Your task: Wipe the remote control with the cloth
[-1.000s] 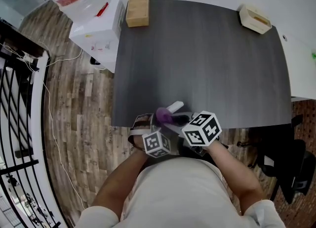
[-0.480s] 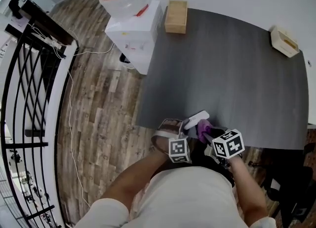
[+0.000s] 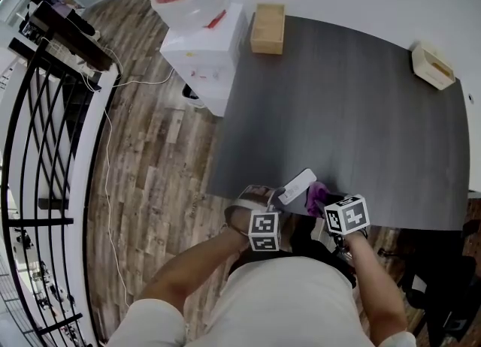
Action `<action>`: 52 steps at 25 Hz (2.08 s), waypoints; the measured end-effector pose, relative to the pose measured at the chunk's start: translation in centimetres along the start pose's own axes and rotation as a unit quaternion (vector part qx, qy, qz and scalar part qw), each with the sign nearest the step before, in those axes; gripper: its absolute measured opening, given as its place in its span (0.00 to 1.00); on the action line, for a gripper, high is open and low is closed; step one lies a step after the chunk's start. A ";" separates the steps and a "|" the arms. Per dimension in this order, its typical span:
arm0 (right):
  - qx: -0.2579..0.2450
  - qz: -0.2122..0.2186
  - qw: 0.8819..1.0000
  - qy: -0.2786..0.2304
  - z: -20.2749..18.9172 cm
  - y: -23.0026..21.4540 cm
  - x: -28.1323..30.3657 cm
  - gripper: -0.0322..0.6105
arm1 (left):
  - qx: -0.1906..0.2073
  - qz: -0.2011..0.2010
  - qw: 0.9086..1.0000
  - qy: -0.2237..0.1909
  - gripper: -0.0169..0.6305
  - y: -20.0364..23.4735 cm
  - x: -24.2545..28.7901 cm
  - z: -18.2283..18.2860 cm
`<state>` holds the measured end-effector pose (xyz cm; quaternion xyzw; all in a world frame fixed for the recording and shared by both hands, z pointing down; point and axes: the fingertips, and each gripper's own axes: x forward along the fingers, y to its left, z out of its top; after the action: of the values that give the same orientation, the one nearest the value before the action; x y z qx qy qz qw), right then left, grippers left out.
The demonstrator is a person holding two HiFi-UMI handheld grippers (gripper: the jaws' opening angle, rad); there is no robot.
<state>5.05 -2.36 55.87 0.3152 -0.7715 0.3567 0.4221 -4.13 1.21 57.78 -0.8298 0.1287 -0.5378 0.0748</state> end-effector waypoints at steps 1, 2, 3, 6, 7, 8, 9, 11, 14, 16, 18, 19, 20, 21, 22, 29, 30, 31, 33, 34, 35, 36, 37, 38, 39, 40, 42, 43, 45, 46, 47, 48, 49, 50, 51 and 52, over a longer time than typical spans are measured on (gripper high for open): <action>-0.002 -0.006 1.000 0.000 0.1 -0.3 0.0 0.21 | -0.034 0.001 0.999 -0.004 0.46 0.2 0.0 -0.4; -0.006 -0.013 1.000 -0.001 0.3 -0.6 0.1 0.21 | -0.064 0.004 0.998 -0.005 0.46 0.4 0.1 -0.8; -0.011 -0.020 1.000 -0.001 0.4 -0.9 0.1 0.21 | -0.090 0.007 0.996 -0.005 0.46 0.5 0.2 -1.0; -0.027 -0.038 0.999 -0.002 1.5 -1.2 0.3 0.21 | -0.125 0.008 0.992 -0.004 0.45 0.7 0.2 -1.5; -0.036 -0.042 0.998 -0.002 2.1 -1.0 0.5 0.21 | -0.130 0.010 0.992 -0.004 0.45 0.8 0.1 -1.7; -0.047 -0.045 0.998 -0.003 2.8 -0.8 0.8 0.21 | -0.137 0.012 0.991 -0.004 0.45 1.0 0.0 -2.0; -0.060 -0.046 0.997 -0.003 3.4 -0.6 1.2 0.21 | -0.148 0.013 0.989 -0.008 0.44 1.2 -0.1 -2.1; -0.085 -0.048 0.995 0.000 4.1 -0.7 1.7 0.21 | -0.176 0.010 0.984 -0.020 0.43 1.4 0.0 -1.7; -0.125 -0.073 0.990 0.001 4.7 -1.7 1.0 0.21 | -0.212 -0.005 0.977 -0.032 0.43 0.9 0.6 -0.6; -0.167 -0.103 0.981 0.002 5.9 -2.3 0.1 0.21 | -0.225 -0.009 0.974 -0.033 0.43 0.7 0.9 -0.4; -0.221 -0.129 0.967 0.004 7.5 -2.3 -0.2 0.21 | -0.233 -0.008 0.972 -0.035 0.43 0.7 1.0 -0.5; -0.254 -0.139 0.957 0.007 8.3 -2.0 -0.1 0.21 | -0.236 -0.007 0.971 -0.036 0.43 0.7 1.0 -0.5; -0.287 -0.147 0.946 0.011 9.1 -1.6 0.2 0.21 | -0.241 -0.006 0.970 -0.038 0.43 0.7 0.9 -0.5; -0.321 -0.151 0.935 0.017 9.7 -1.1 0.6 0.21 | -0.244 -0.005 0.969 -0.040 0.43 0.7 0.9 -0.5; -0.351 -0.153 0.923 0.024 10.3 -0.5 1.1 0.21 | -0.247 -0.004 0.968 -0.042 0.43 0.7 0.9 -0.5; -0.501 -0.156 0.848 0.082 9.4 1.9 4.2 0.21 | -0.259 0.004 0.965 -0.048 0.43 0.0 0.9 0.1; -0.508 -0.159 0.843 0.082 9.2 2.0 4.2 0.21 | -0.260 0.006 0.964 -0.046 0.43 0.0 1.1 0.1; -0.512 -0.160 0.840 0.082 9.1 2.1 4.2 0.21 | -0.263 0.007 0.964 -0.043 0.43 0.0 1.2 0.1; -0.517 -0.157 0.837 0.083 8.8 2.6 4.2 0.21 | -0.271 0.007 0.962 -0.041 0.43 0.2 1.2 0.0; -0.521 -0.155 0.835 0.084 8.5 3.0 4.1 0.21 | -0.277 0.007 0.960 -0.041 0.43 0.2 1.2 -0.1; -0.526 -0.153 0.832 0.085 8.1 3.4 4.1 0.21 | -0.282 0.006 0.959 -0.040 0.43 0.2 1.1 -0.1; -0.531 -0.150 0.829 0.084 7.7 3.8 4.0 0.21 | -0.284 0.006 0.958 -0.039 0.43 0.2 1.1 -0.1; -0.536 -0.147 0.827 0.083 7.3 4.2 3.9 0.21 | -0.285 0.005 0.958 -0.037 0.43 0.3 1.1 -0.1; -0.539 -0.142 0.826 0.081 6.8 4.7 3.8 0.21 | -0.285 0.005 0.958 -0.036 0.43 0.4 1.1 0.0; -0.540 -0.132 0.827 0.081 6.2 5.2 3.7 0.21 | -0.284 0.005 0.958 -0.034 0.43 0.4 1.1 0.0; -0.537 -0.121 0.831 0.080 5.5 5.8 3.6 0.21 | -0.283 0.005 0.959 -0.034 0.43 0.4 1.1 0.0; -0.521 -0.099 0.844 0.078 4.3 6.5 3.3 0.21 | -0.285 0.005 0.958 -0.033 0.43 0.4 1.1 -0.1; -0.506 -0.087 0.854 0.076 4.0 6.7 3.1 0.21 | -0.288 0.004 0.957 -0.033 0.43 0.4 1.2 -0.2; -0.459 -0.050 0.884 0.073 3.3 7.1 2.8 0.21 | -0.294 0.003 0.955 -0.031 0.43 0.4 1.2 -0.3; -0.433 -0.025 0.898 0.074 2.8 7.4 2.6 0.21 | -0.298 0.003 0.954 -0.030 0.43 0.4 1.2 -0.4; -0.413 -0.001 0.907 0.077 2.4 7.8 2.3 0.21 | -0.301 0.003 0.953 -0.030 0.43 0.3 1.2 -0.4; -0.402 0.020 0.912 0.081 1.9 8.2 2.0 0.21 | -0.305 0.004 0.952 -0.029 0.43 0.3 1.2 -0.5; -0.396 0.038 0.914 0.086 1.3 8.6 1.7 0.21 | -0.307 0.004 0.951 -0.027 0.43 0.3 1.2 -0.5; -0.391 0.054 0.914 0.091 0.7 8.9 1.4 0.21 | -0.308 0.004 0.951 -0.026 0.43 0.3 1.2 -0.5; -0.385 0.069 0.916 0.095 0.2 9.2 1.2 0.21 | -0.309 0.004 0.951 -0.025 0.43 0.3 1.2 -0.6; -0.373 0.087 0.919 0.098 -0.3 9.5 1.0 0.21 | -0.310 0.004 0.951 -0.025 0.43 0.3 1.2 -0.6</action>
<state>-2.77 2.84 54.18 0.0298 -0.8276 0.1078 0.5500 -4.23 0.58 59.04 -0.8248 0.2901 -0.4506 -0.1805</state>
